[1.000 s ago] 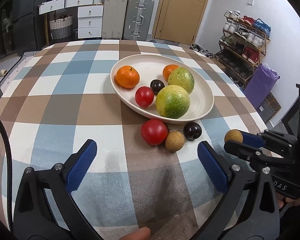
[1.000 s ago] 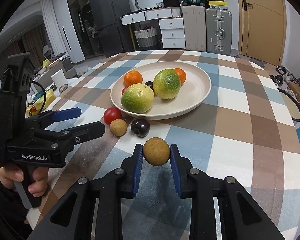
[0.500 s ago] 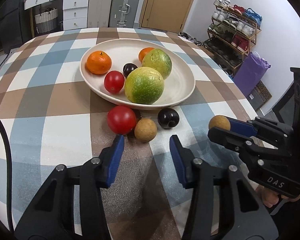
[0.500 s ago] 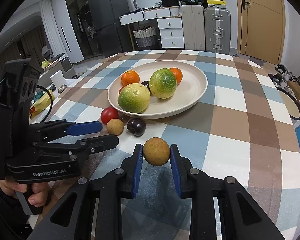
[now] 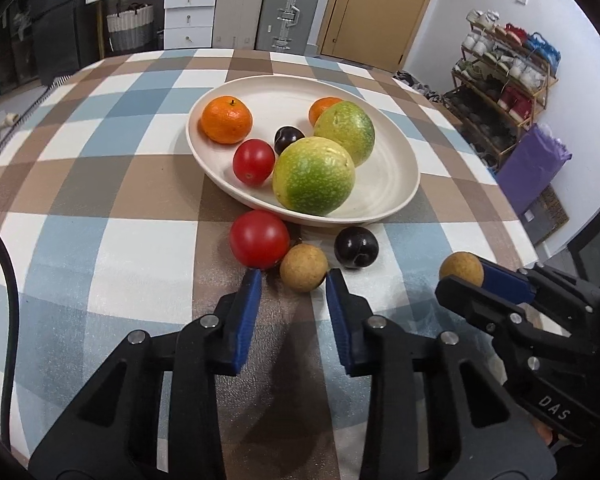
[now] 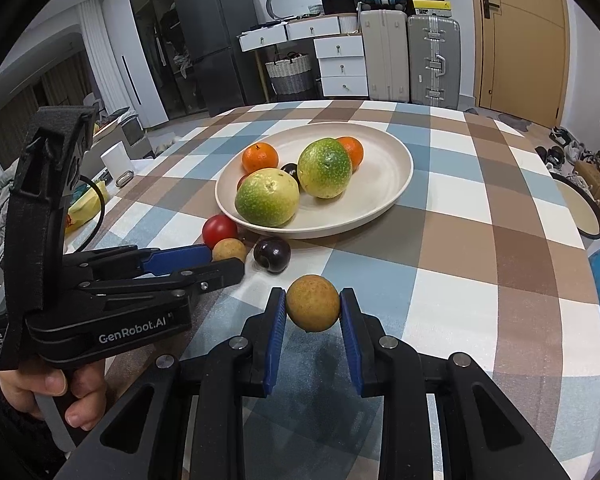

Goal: Organize fruits
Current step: 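Close left tool on a small brown fruit while right tool holds its fruit, then carry both brown fruits in the tools over the white plate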

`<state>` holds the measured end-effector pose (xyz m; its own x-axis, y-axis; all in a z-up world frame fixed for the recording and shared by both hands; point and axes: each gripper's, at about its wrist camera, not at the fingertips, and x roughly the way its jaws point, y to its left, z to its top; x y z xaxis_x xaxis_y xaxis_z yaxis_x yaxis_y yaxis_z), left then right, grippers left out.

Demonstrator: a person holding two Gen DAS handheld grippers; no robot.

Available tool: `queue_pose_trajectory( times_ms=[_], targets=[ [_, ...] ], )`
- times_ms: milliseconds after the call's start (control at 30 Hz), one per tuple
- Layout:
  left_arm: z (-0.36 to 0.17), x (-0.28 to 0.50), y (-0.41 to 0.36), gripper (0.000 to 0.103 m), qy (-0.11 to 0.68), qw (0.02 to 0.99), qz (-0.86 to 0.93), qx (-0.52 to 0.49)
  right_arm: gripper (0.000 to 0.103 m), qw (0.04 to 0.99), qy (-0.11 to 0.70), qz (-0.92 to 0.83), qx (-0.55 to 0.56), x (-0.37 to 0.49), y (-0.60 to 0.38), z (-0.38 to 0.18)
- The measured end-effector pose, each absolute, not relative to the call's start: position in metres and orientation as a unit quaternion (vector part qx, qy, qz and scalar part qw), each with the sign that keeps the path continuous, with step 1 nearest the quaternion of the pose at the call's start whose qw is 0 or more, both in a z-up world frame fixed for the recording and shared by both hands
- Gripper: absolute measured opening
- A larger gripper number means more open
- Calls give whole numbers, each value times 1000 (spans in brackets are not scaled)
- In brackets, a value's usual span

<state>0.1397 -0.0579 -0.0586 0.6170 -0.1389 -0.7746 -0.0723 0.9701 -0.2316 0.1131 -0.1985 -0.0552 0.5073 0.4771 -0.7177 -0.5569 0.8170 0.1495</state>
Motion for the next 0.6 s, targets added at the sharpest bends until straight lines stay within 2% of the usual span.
queue_pose_trajectory(
  times_ms=[33,600],
  targets=[
    [-59,139,-57,20,437,890,-27,-126,28,867,397,298,-50,113,-198,-55],
    [-53,114,-54,20,439,889,-64,-111,28,865,396,303,-50,113,-199,-54]
  ],
)
